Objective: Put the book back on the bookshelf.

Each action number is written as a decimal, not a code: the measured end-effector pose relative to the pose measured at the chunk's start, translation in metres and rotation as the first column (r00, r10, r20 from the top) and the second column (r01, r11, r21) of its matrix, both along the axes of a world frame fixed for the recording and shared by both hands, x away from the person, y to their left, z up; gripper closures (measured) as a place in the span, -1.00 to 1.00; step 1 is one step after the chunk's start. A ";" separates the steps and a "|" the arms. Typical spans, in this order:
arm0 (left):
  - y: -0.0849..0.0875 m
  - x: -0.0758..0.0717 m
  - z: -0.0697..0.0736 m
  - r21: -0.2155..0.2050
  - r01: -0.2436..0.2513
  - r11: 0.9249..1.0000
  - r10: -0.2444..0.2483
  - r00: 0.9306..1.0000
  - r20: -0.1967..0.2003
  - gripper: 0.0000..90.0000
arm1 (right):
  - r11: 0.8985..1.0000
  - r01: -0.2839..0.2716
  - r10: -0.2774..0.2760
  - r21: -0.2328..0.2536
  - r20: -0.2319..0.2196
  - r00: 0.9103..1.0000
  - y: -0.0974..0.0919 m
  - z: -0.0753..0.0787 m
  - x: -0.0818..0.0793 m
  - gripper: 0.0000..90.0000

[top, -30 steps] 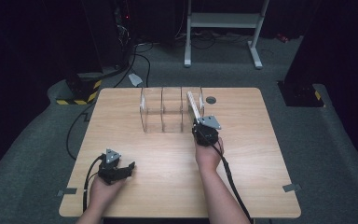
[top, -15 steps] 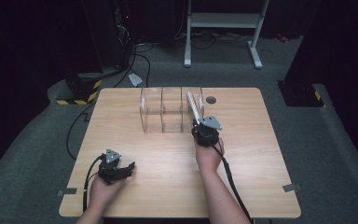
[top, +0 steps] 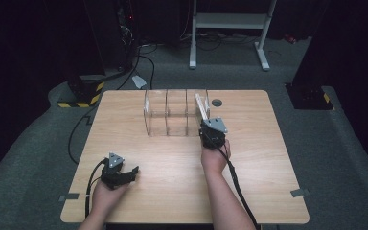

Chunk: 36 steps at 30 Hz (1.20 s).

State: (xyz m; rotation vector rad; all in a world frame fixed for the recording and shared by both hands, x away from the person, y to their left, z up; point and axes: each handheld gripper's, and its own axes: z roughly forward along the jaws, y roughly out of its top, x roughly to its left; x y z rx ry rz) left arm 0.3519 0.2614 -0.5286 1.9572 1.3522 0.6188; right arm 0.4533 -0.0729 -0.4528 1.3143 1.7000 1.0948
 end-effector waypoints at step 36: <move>0.000 -0.001 0.000 -0.002 -0.003 1.000 0.003 1.000 0.000 -0.43 | 0.988 -0.098 0.105 0.119 -0.055 0.993 -0.022 -0.017 -0.031 0.02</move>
